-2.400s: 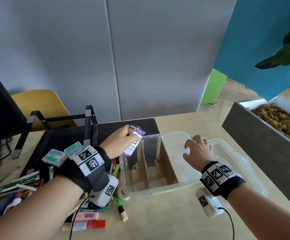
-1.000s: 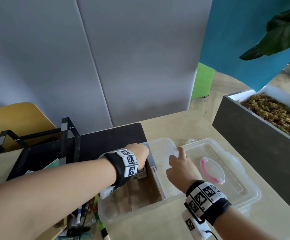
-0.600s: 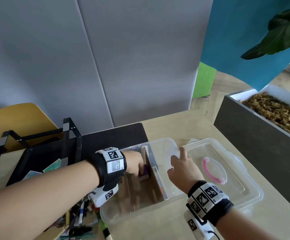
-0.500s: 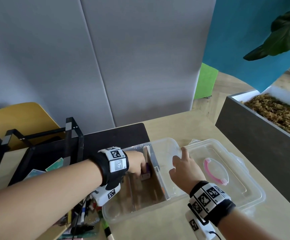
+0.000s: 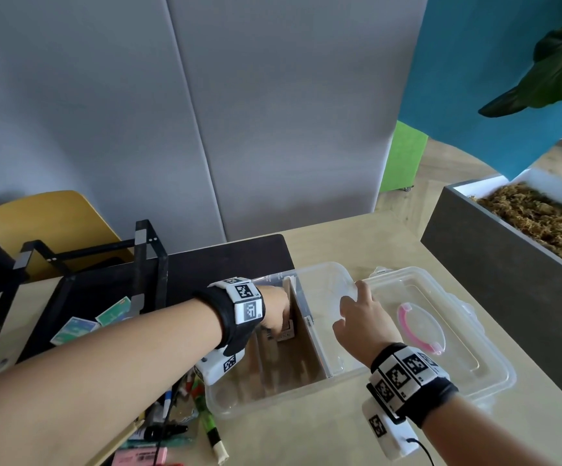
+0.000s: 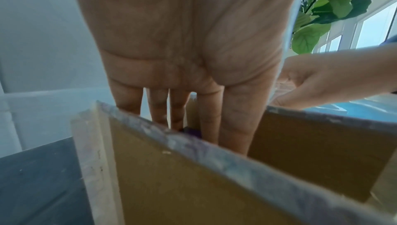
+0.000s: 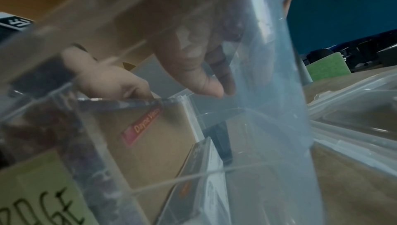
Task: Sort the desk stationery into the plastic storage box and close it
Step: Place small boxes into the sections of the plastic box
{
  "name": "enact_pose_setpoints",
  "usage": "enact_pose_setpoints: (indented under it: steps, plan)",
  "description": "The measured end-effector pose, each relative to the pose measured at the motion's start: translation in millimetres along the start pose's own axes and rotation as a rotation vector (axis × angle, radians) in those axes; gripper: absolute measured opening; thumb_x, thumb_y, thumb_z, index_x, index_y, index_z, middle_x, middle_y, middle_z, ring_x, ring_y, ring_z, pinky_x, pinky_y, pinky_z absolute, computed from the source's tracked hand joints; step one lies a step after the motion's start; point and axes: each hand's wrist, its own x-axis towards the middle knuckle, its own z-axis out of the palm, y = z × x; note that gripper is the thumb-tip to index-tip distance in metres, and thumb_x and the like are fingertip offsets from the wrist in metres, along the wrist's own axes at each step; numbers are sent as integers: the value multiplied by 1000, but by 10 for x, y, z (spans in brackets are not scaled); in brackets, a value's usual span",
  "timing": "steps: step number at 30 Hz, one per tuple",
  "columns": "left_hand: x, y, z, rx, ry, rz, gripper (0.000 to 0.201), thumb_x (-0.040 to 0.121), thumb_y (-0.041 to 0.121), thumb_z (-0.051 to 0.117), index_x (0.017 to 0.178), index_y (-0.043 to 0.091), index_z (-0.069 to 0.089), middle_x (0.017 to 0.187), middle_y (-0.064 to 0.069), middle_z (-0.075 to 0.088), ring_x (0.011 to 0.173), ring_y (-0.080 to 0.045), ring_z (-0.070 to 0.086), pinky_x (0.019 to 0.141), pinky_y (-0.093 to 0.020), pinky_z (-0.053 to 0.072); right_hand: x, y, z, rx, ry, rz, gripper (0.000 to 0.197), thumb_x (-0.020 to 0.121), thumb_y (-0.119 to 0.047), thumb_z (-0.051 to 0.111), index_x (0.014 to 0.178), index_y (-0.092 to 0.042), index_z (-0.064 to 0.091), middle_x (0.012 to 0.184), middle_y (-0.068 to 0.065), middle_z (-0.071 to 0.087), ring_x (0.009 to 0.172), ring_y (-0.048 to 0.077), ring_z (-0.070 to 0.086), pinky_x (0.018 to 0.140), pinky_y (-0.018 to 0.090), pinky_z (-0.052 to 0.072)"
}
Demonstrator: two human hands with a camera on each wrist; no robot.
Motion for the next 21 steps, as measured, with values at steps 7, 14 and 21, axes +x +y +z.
enact_pose_setpoints:
  steps: [7,14,21]
  plan:
    - [57,-21,79,35,88,-40,28,79,17,67,106,8,69,111,-10,61,91,-27,63,62,-29,46,0,14,20,-19,-5,-5,22,85,-16,45,102,-8,57,133,11,31,102,27,51,76,26,43]
    - [0,-5,83,58,71,-12,43,79,27,69,121,16,63,119,-6,50,99,-26,60,70,-30,48,-1,5,15,-11,-10,8,22,84,-14,46,103,-8,55,132,11,32,100,28,50,73,27,42]
    - [-230,-130,14,-29,202,29,31,82,29,62,109,14,65,105,-6,54,89,-25,57,72,-35,50,-2,-41,-27,-5,-27,35,28,84,-15,46,112,-12,49,130,8,33,103,28,48,73,28,39]
